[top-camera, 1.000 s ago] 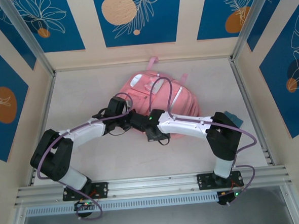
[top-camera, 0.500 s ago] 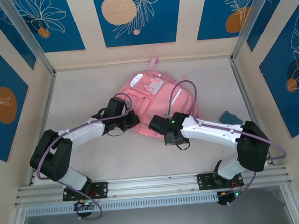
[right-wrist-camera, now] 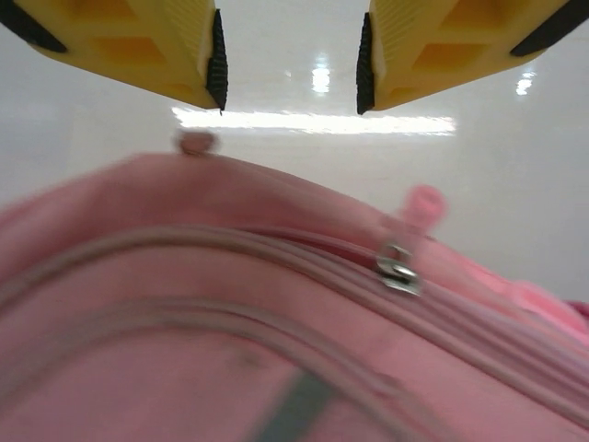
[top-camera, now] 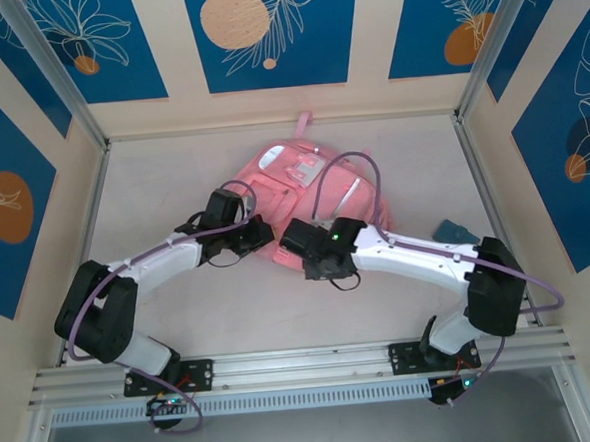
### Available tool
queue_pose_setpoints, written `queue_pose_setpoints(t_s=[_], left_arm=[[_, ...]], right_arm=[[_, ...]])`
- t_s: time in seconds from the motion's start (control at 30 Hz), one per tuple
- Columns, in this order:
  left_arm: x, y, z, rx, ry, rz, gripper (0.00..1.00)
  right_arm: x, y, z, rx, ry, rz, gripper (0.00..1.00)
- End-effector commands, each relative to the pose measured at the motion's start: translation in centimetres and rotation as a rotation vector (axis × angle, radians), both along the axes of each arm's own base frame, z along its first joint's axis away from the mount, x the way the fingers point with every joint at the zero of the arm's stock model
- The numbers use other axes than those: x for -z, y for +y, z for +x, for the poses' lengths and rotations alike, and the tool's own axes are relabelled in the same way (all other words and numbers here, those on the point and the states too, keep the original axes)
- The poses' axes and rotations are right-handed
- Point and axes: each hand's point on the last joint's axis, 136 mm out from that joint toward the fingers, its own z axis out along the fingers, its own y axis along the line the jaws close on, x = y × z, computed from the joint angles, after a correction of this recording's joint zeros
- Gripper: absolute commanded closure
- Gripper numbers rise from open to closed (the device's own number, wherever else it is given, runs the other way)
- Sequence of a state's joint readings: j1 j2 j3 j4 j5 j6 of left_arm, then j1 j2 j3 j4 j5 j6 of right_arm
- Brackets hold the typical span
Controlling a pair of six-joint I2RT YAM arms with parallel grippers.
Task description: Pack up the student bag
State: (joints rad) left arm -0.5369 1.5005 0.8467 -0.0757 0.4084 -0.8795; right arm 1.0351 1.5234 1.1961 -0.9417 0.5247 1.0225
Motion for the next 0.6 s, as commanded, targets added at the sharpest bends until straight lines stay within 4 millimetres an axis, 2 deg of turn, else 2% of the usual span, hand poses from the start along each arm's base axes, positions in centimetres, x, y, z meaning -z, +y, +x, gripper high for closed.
queue_pose_setpoints(t_s=[0.0, 0.13, 0.27, 0.37, 0.57], left_arm=[[-2.6, -1.6, -1.0, 0.104, -0.047, -0.075, 1.00], [-2.8, -1.7, -1.2, 0.114, -0.047, -0.082, 1.00], [-2.9, -2.0, -1.4, 0.120, -0.042, -0.093, 1.00], [-3.1, -2.1, -1.4, 0.125, -0.042, -0.101, 1.00], [-3.4, -2.2, -1.5, 0.129, -0.043, -0.111, 1.00]], right_arm=[[0.4, 2.0, 1.0, 0.036, -0.022, 0.000, 0.54], [1.4, 3.8, 1.6, 0.074, -0.013, 0.046, 0.54], [2.1, 4.3, 2.0, 0.127, -0.010, 0.092, 0.54], [2.7, 4.0, 2.3, 0.169, -0.004, 0.087, 0.57], [3.1, 1.9, 2.5, 0.265, -0.013, 0.010, 0.63]])
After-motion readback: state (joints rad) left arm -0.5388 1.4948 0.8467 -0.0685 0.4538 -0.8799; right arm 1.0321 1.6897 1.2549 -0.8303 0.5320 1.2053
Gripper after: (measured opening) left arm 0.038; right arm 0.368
